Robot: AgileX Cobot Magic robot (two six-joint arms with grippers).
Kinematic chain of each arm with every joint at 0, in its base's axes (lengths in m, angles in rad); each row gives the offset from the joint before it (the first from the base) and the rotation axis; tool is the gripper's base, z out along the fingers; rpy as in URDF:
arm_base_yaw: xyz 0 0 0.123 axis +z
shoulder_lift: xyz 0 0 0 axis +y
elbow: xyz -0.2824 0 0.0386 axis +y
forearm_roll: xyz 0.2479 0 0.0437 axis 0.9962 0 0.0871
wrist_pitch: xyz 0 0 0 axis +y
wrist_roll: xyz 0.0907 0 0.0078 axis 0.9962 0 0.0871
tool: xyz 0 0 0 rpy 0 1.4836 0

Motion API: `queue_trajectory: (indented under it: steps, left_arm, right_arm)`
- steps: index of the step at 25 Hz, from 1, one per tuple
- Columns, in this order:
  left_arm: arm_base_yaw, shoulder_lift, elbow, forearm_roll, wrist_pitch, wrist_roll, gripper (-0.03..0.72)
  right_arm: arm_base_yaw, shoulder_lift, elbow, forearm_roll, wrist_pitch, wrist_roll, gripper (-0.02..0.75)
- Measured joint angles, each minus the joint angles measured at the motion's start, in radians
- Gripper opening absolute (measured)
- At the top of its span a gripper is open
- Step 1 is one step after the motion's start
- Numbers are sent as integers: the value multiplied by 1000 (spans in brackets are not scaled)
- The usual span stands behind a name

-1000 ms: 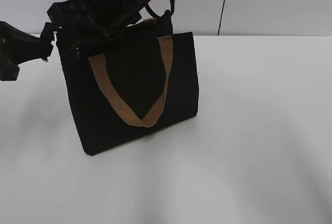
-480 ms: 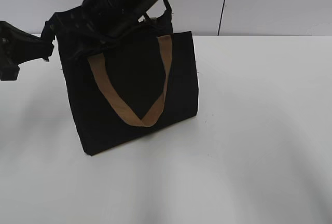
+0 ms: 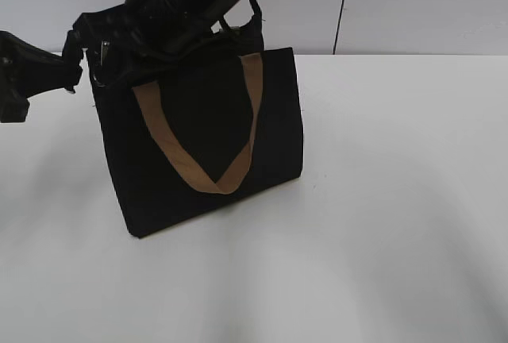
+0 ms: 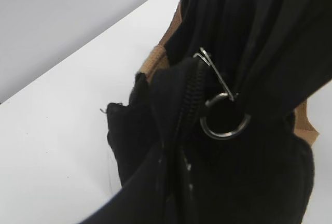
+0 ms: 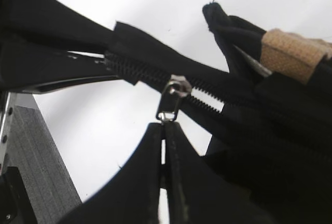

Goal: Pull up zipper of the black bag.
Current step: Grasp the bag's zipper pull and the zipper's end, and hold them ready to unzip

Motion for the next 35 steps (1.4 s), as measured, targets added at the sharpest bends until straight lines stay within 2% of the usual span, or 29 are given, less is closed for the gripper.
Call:
queue_trajectory:
  steps: [9,11,15,19,29,31,34,35]
  left_arm:
    - [0,-31,0,-1,0,-9,7]
    - [0,-31,0,-1,2,-20,7]
    - [0,-32,0,-1,10,-32,7]
    - [0,-48,0,3,13,-53,7]
    - [0,-80,0,51,26,-96,7]
    - [0,-80,0,51,26,-97,7]
    - [0,-80,0,51,26,-98,7]
    - [0,-80,0,51,26,-99,7]
  right_arm:
    - [0,0,0,-19,22,7,-4]
    - [0,0,0,-21,28,7,43]
    - [0,0,0,-21,28,16,199]
    - [0,0,0,-21,19,30,243]
    - [0,0,0,-13,-36,33,226]
    - [0,0,0,-13,-37,34,174]
    - [0,0,0,-30,-36,34,19]
    - [0,0,0,-42,-35,34,7]
